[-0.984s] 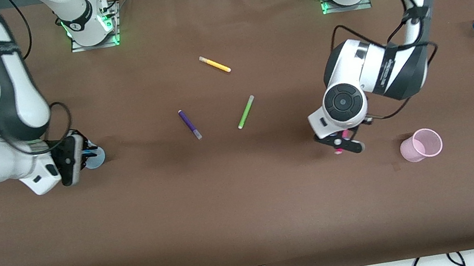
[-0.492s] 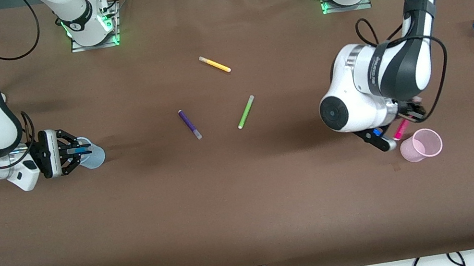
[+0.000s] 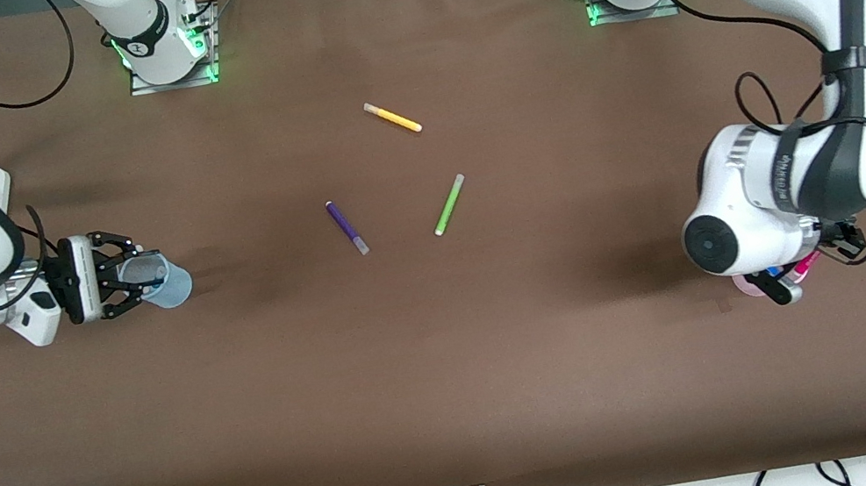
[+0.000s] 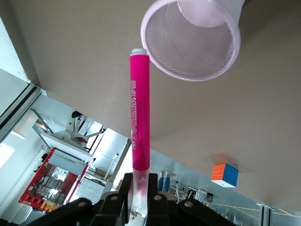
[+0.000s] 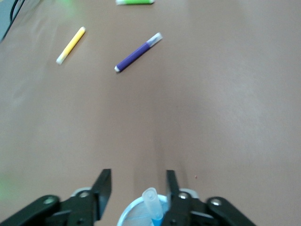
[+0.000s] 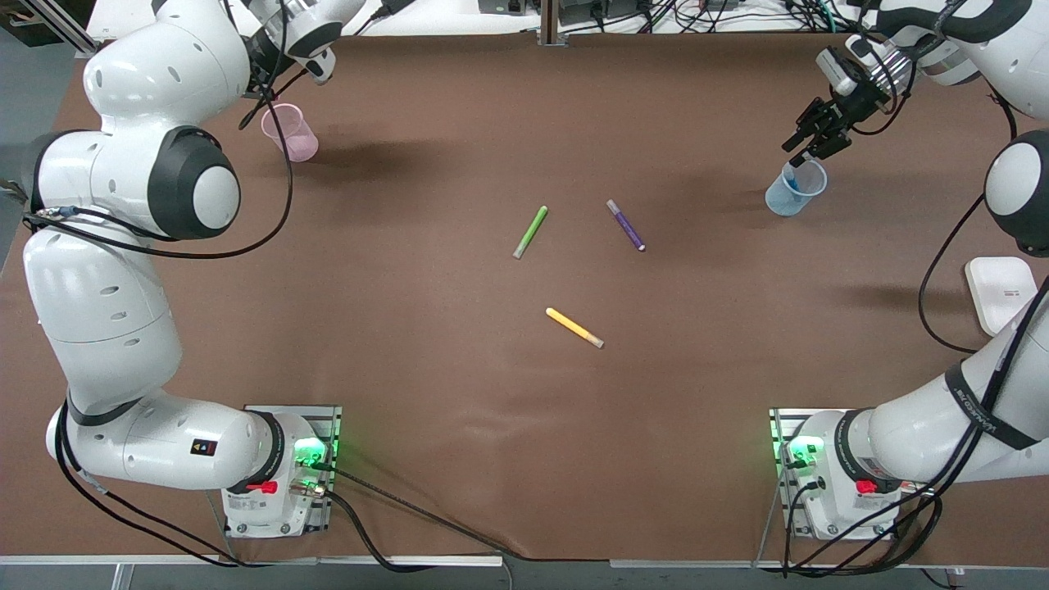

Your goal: Place pink and blue markers in matching cups

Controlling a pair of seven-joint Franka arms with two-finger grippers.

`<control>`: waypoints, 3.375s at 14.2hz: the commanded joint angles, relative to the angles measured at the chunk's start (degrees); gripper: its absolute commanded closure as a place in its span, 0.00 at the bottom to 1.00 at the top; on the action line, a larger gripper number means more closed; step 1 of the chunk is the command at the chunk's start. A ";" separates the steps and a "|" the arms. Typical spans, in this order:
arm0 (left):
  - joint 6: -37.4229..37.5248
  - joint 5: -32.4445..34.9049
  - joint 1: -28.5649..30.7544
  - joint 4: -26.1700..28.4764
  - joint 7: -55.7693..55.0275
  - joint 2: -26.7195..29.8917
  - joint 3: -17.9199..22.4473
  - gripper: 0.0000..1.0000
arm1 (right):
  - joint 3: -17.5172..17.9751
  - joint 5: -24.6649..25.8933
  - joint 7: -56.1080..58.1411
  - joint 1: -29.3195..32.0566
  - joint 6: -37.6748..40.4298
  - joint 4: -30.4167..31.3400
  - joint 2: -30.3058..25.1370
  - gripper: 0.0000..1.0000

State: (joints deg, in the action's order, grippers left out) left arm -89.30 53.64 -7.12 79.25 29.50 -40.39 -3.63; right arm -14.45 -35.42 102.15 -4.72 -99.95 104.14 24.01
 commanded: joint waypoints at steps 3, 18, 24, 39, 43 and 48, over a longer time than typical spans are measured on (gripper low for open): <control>-1.66 -1.07 0.35 3.46 0.21 -0.30 -0.94 0.90 | 0.73 4.98 -31.22 -0.11 6.51 -10.51 -1.25 0.00; -1.31 -23.11 0.53 -0.32 -2.50 9.27 -1.47 0.00 | 6.00 30.22 -104.70 -6.09 17.08 -17.06 -13.70 0.00; 9.11 -41.05 0.79 -3.64 -14.80 18.32 -1.29 0.00 | 6.27 35.85 -104.35 -4.51 15.50 -11.16 -24.18 0.00; -3.95 -53.02 6.51 19.72 -33.11 43.47 1.78 0.00 | 9.35 36.47 -107.77 -3.01 19.27 -15.02 -23.05 0.00; -3.95 -52.94 6.51 18.05 -32.49 41.81 1.61 0.00 | 9.44 36.30 -108.12 -3.01 19.18 -15.20 -23.05 0.00; -3.86 -52.85 6.33 17.08 -32.58 41.10 1.52 0.00 | 9.35 36.30 -107.86 -3.01 19.09 -15.29 -23.05 0.00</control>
State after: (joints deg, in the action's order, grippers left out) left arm -94.36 1.15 -1.42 98.33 -4.33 1.78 -1.62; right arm -5.46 1.59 -4.90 -8.32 -82.12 90.51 0.44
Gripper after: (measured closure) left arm 0.000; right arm 0.000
